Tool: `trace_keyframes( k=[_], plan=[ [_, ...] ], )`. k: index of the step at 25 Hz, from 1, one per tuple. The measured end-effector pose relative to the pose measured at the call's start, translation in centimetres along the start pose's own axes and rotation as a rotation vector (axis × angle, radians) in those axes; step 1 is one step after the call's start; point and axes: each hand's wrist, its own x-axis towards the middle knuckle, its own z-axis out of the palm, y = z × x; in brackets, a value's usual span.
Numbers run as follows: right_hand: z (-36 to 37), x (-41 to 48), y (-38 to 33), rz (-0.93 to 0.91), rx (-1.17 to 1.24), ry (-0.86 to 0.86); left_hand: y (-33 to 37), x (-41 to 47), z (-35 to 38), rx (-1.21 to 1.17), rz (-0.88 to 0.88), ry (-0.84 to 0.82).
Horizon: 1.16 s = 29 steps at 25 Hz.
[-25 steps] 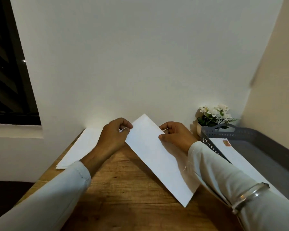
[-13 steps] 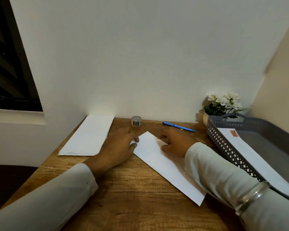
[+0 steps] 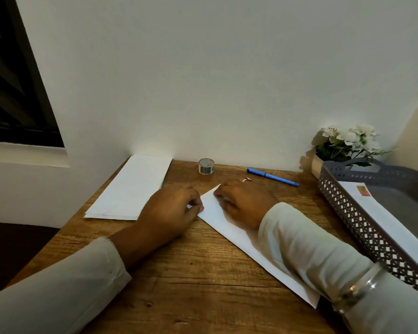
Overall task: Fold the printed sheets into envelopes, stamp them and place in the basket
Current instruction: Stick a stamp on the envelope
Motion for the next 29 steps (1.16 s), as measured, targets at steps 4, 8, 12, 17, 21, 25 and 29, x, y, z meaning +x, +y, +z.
trace_keyframes(
  k=[4, 8, 12, 17, 21, 25, 29],
  plan=[
    [0.6, 0.5, -0.3, 0.074, -0.115, 0.03, -0.3, -0.2, -0.2, -0.036, 0.007, 0.0],
    [1.2, 0.3, -1.9, -0.149, -0.027, 0.045, -0.8, 0.1, 0.3, -0.041, 0.027, 0.006],
    [0.9, 1.2, 0.1, 0.015, 0.018, 0.067, -0.6, 0.2, 0.1, 0.039, 0.053, 0.025],
    [1.3, 1.3, 0.8, 0.06, 0.055, 0.071, 0.6, 1.4, 1.1, 0.174, 0.127, -0.046],
    [1.5, 1.2, 1.3, 0.081, 0.123, 0.078, 1.4, 2.7, 1.0, 0.255, 0.138, -0.08],
    [1.1, 0.6, 1.2, 0.088, 0.119, 0.045, 0.3, 0.4, 0.1, 0.222, 0.143, -0.074],
    [0.2, 0.2, -0.1, 0.057, -0.052, 0.041, -0.7, -1.8, -0.5, 0.193, 0.166, -0.019]
  ],
)
